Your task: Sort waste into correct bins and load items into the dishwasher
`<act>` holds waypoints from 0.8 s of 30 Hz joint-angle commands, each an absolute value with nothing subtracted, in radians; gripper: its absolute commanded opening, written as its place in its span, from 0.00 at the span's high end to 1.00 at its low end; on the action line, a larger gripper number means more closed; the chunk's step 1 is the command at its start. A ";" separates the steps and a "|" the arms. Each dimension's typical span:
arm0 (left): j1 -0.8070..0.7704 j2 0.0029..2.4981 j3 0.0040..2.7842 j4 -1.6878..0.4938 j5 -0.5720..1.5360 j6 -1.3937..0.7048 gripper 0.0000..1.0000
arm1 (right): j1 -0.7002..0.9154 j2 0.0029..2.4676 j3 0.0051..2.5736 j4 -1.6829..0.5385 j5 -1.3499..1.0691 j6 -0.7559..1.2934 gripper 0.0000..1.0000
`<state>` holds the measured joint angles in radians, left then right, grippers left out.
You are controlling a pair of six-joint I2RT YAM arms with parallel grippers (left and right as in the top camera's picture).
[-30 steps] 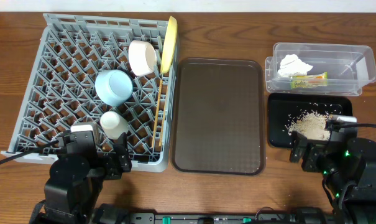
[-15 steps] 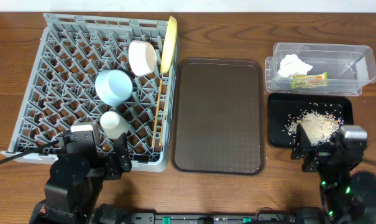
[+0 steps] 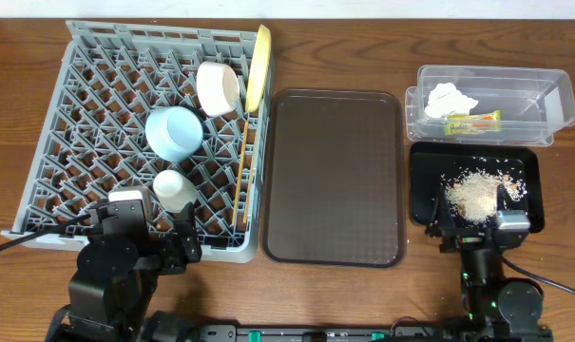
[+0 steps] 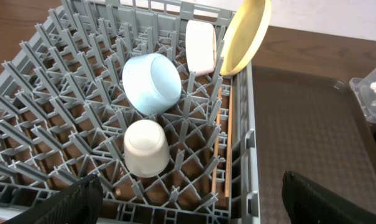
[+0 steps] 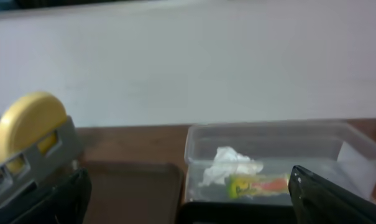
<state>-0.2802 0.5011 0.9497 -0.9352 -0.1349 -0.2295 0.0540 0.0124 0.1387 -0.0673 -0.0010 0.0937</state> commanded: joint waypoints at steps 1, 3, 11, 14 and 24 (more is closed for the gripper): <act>-0.275 0.497 0.946 -0.934 -0.143 -0.222 0.07 | 0.059 0.005 0.063 -0.016 -0.004 0.081 0.01; -0.275 0.497 0.946 -0.934 -0.143 -0.222 0.08 | 0.059 0.005 0.028 0.002 -0.004 0.081 0.01; -0.275 0.497 0.946 -0.934 -0.143 -0.222 0.07 | 0.059 0.007 0.006 -0.072 -0.031 0.104 0.01; -0.275 0.497 0.946 -0.934 -0.143 -0.222 0.07 | 0.059 0.007 0.006 -0.072 -0.031 0.104 0.01; -0.275 0.497 0.946 -0.934 -0.143 -0.222 0.07 | 0.059 0.007 0.006 -0.072 -0.031 0.103 0.01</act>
